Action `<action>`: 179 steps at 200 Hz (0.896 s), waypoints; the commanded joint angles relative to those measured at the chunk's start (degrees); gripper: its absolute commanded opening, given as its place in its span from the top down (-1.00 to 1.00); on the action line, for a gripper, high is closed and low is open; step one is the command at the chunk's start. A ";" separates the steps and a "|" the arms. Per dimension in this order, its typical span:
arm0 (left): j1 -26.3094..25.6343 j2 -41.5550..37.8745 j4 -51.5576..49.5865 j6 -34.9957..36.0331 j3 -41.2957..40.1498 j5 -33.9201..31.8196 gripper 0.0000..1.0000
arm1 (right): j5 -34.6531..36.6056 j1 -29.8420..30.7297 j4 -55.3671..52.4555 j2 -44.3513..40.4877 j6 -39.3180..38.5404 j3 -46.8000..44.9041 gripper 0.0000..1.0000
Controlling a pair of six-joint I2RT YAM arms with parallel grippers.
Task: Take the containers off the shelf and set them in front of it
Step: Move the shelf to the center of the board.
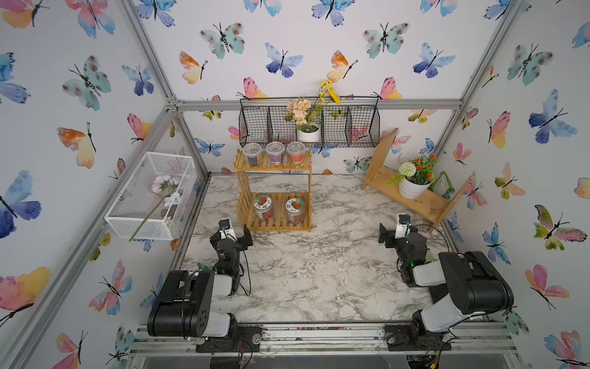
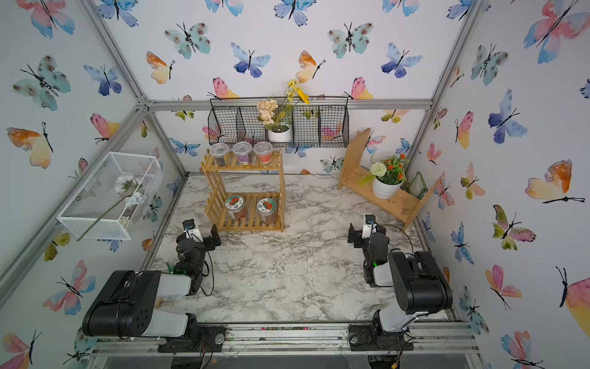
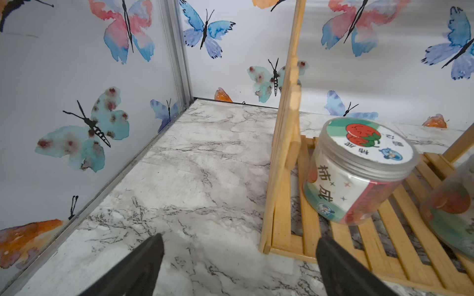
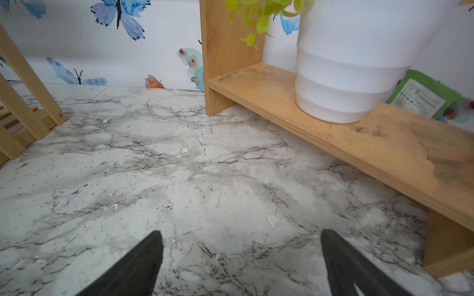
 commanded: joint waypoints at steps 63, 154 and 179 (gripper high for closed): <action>-0.43 -1.03 0.68 0.68 -0.63 0.03 -0.97 | 1.01 -0.25 0.81 -0.60 0.12 -0.06 -0.97; -0.11 -0.85 0.30 0.63 -0.29 1.13 -0.97 | 0.73 -0.25 0.58 -0.54 0.13 0.14 -0.97; 0.50 -0.85 -0.32 0.47 -0.05 2.39 -0.97 | -0.66 -0.86 -0.52 -0.42 0.21 0.74 -0.97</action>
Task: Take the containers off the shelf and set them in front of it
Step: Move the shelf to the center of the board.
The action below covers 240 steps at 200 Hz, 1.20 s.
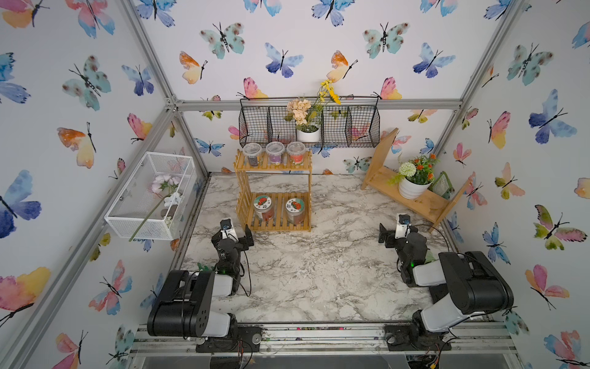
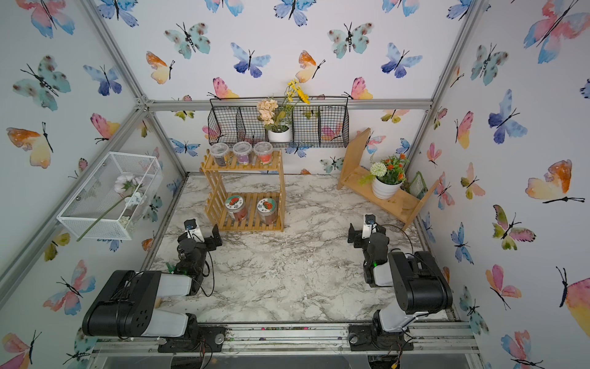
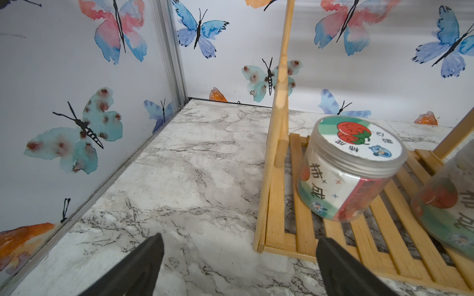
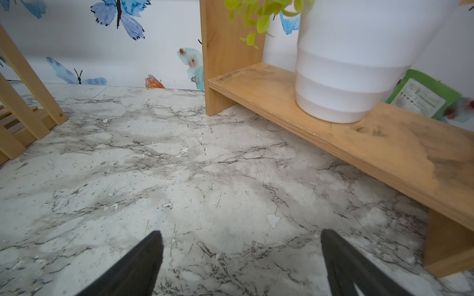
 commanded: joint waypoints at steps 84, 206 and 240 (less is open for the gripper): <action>0.21 -5.54 -28.21 0.07 14.13 -2.64 -0.97 | -1.74 -0.60 -28.46 -7.41 1.22 14.47 -0.97; 0.50 -9.41 -65.77 -2.41 38.06 9.89 -0.97 | -8.45 23.33 -71.36 0.19 11.54 51.22 -0.97; 1.94 -7.57 -71.97 -1.62 44.25 11.84 -0.97 | -13.78 27.23 -76.93 4.57 17.36 60.52 -0.97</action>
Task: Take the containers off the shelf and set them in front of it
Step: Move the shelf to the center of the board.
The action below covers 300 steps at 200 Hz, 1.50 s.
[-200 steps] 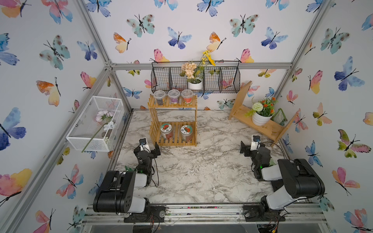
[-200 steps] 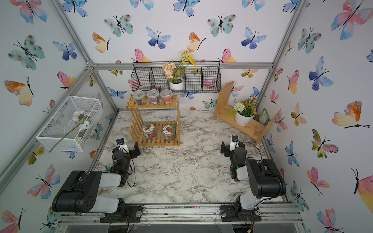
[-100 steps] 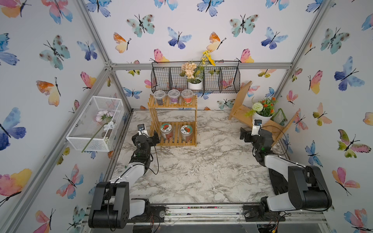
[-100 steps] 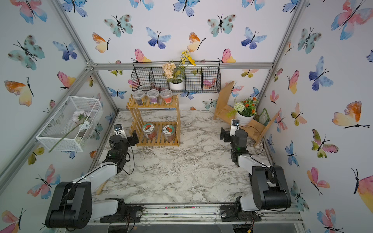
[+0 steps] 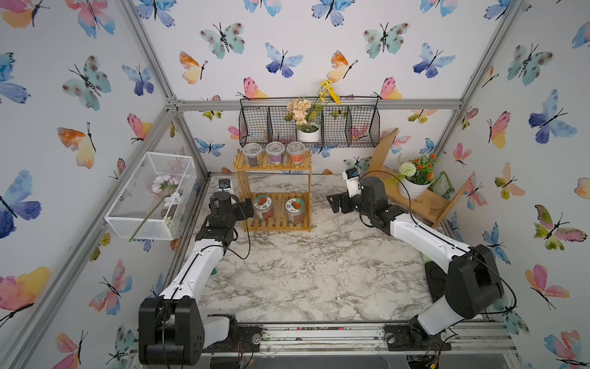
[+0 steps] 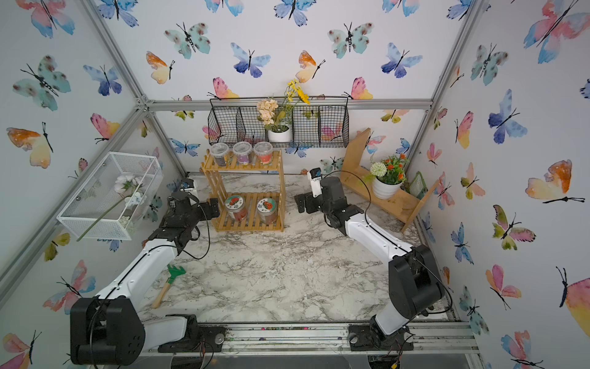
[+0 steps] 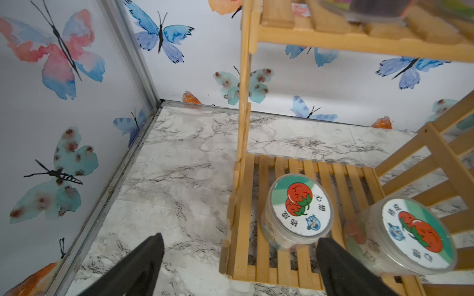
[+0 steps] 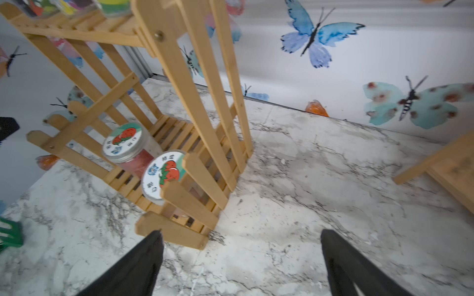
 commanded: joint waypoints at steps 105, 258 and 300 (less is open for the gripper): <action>7.82 11.87 -14.37 -0.18 13.44 12.57 -0.99 | -0.44 8.76 -16.51 16.08 13.42 19.19 -0.97; 5.80 21.19 -16.11 -0.08 17.97 10.26 -0.41 | 2.46 9.23 -20.82 22.49 15.62 25.68 -0.82; 5.64 21.70 -15.96 -0.16 17.93 10.56 -0.22 | 3.15 9.31 -21.74 23.87 15.75 26.83 -0.56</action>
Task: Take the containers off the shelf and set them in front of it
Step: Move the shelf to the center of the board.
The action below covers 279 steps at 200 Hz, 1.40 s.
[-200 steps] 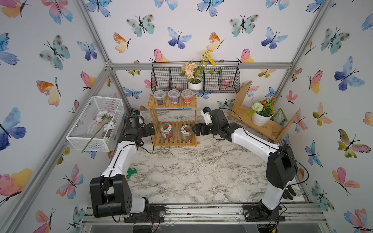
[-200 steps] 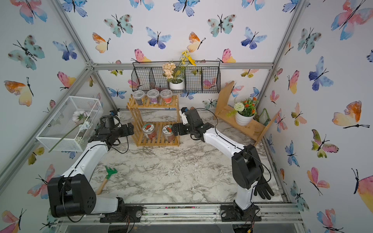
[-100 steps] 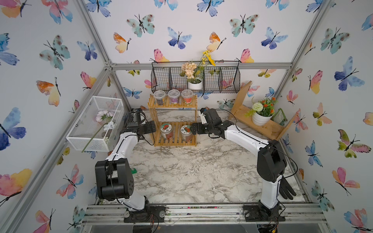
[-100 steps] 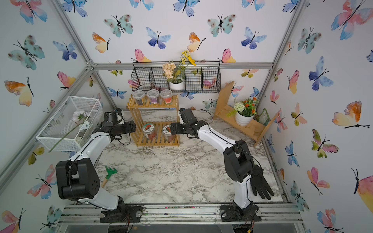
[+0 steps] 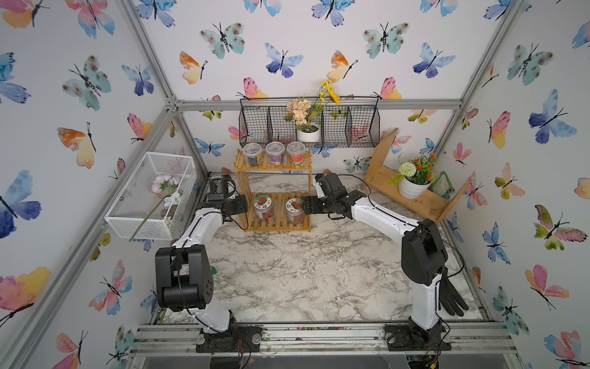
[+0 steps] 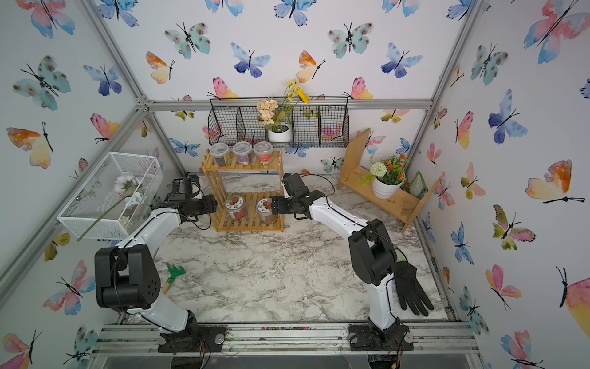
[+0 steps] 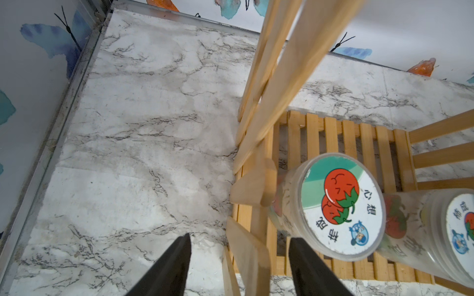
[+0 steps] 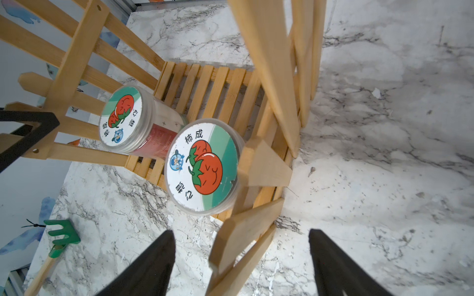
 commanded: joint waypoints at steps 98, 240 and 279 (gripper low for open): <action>-0.81 1.16 0.36 -0.05 0.29 0.54 0.27 | 2.88 0.68 -3.07 2.35 -0.37 2.43 0.30; -4.14 2.39 -0.10 0.05 0.85 0.88 0.95 | 9.59 0.59 -4.78 -1.57 -1.14 -2.00 0.95; -6.11 2.53 -0.39 0.19 0.75 0.72 0.98 | 12.16 0.52 -6.23 -3.64 -1.25 -4.63 0.95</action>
